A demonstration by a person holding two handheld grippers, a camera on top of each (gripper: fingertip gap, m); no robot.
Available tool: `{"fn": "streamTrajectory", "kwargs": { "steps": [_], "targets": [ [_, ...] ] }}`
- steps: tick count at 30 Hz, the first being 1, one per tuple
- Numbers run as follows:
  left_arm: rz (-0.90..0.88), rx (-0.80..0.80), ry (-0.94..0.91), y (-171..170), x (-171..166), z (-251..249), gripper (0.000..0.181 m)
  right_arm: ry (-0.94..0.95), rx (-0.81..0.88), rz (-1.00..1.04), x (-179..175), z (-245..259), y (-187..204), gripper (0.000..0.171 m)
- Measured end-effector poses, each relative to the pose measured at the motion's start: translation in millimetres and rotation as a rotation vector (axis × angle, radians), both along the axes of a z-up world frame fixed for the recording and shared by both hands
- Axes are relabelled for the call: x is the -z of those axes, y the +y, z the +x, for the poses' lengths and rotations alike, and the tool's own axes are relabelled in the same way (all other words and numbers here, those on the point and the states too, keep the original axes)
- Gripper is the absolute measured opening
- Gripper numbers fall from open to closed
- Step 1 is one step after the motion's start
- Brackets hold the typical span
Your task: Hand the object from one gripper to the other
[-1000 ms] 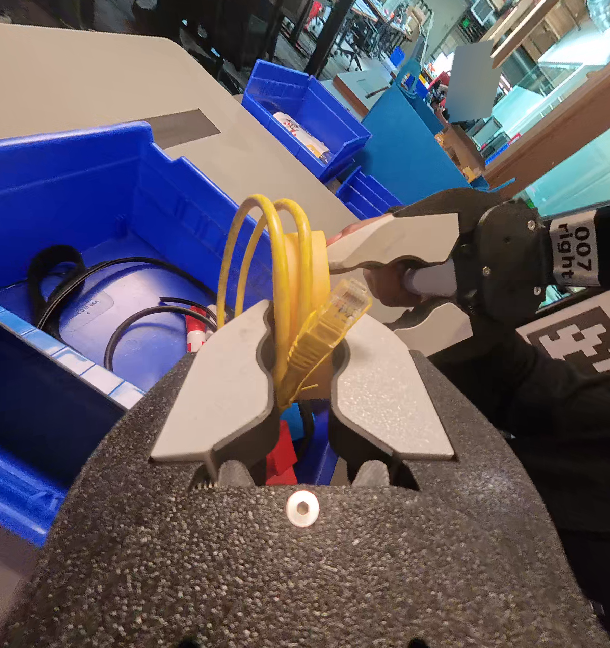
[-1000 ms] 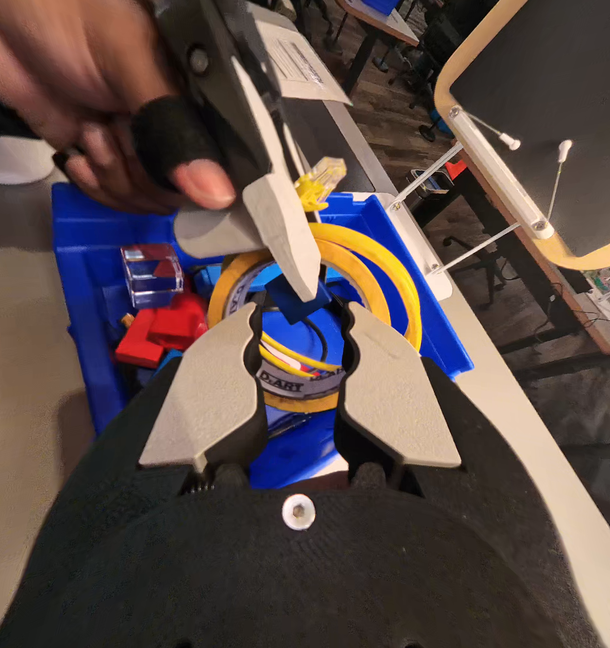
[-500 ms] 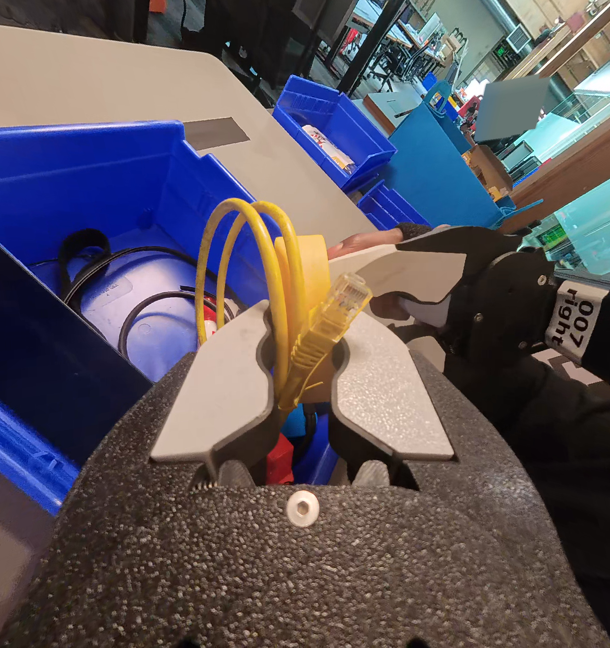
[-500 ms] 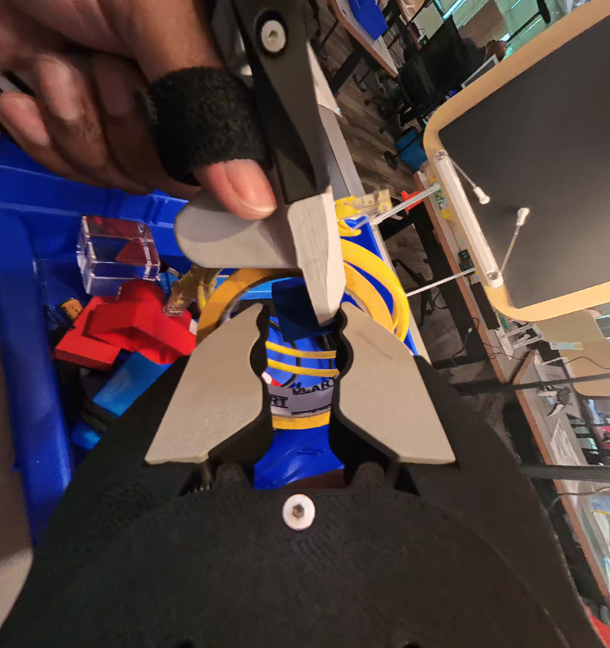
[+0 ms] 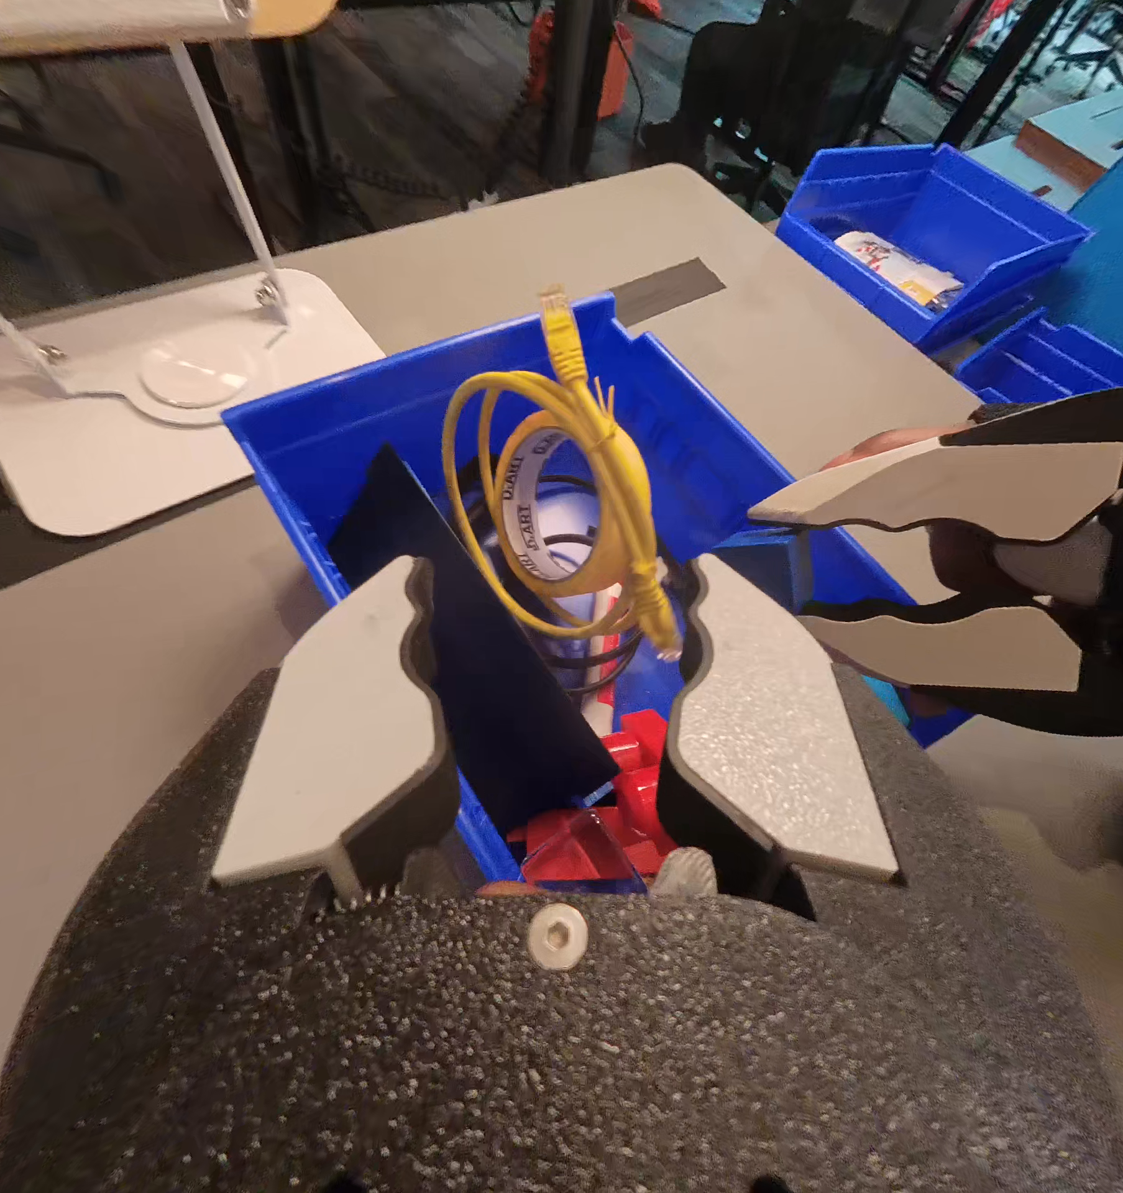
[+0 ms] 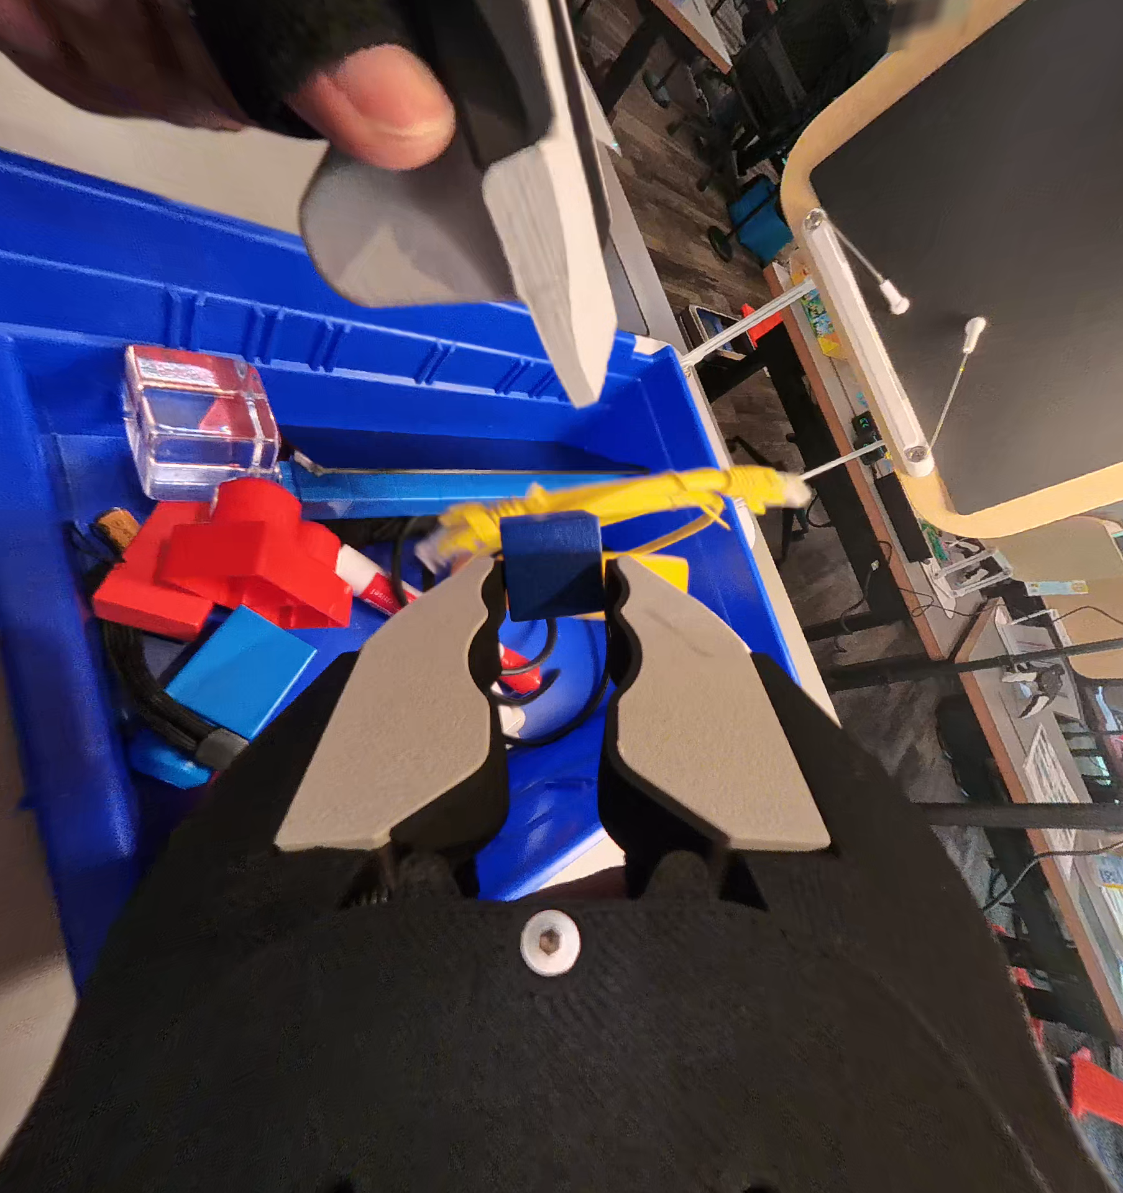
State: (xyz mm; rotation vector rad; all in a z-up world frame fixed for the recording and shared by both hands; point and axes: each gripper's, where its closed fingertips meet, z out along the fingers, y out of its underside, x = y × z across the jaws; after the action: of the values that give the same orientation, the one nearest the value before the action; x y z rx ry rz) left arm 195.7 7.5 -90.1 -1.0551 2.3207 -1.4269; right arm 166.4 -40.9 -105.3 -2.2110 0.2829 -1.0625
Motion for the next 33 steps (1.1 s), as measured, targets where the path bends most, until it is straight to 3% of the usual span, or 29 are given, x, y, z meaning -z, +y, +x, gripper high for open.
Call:
{"fn": "streamTrajectory", "kwargs": {
  "steps": [3, 6, 8, 13, 19, 22, 27, 30, 33],
  "targets": [
    [-0.003, -0.016, -0.135, 5, -19, -17, 0.077, 0.0, 0.006, 0.034, -7, -7, 0, 0.03],
    [-0.031, 0.085, -0.235, -2, -26, -62, 0.076, 0.0, 0.008, 0.088, -16, -21, -3, 0.03],
    [-0.035, 0.193, -0.303, -10, -22, -97, 0.066, -0.013, 0.016, 0.129, -24, -32, -7, 0.029],
    [0.208, 0.431, -0.405, -25, 38, -156, 0.063, -0.047, 0.031, 0.232, -38, -56, -10, 0.029],
    [0.534, 0.37, -0.561, -26, 95, -130, 0.058, -0.088, 0.024, 0.278, -32, -68, -1, 0.03],
    [0.455, 0.36, -0.529, -38, 103, -123, 0.069, -0.112, 0.022, 0.311, -33, -70, 0, 0.029],
    [0.274, 0.303, -0.502, -48, 104, -101, 0.07, -0.189, 0.03, 0.373, -46, -70, -5, 0.03],
    [0.295, 0.306, -0.611, -30, 92, -107, 0.065, -0.217, 0.011, 0.41, -49, -75, -5, 0.029],
    [0.186, 0.302, -0.549, -4, 87, -139, 0.064, -0.224, -0.015, 0.389, -43, -81, 0, 0.029]
  ]
}}
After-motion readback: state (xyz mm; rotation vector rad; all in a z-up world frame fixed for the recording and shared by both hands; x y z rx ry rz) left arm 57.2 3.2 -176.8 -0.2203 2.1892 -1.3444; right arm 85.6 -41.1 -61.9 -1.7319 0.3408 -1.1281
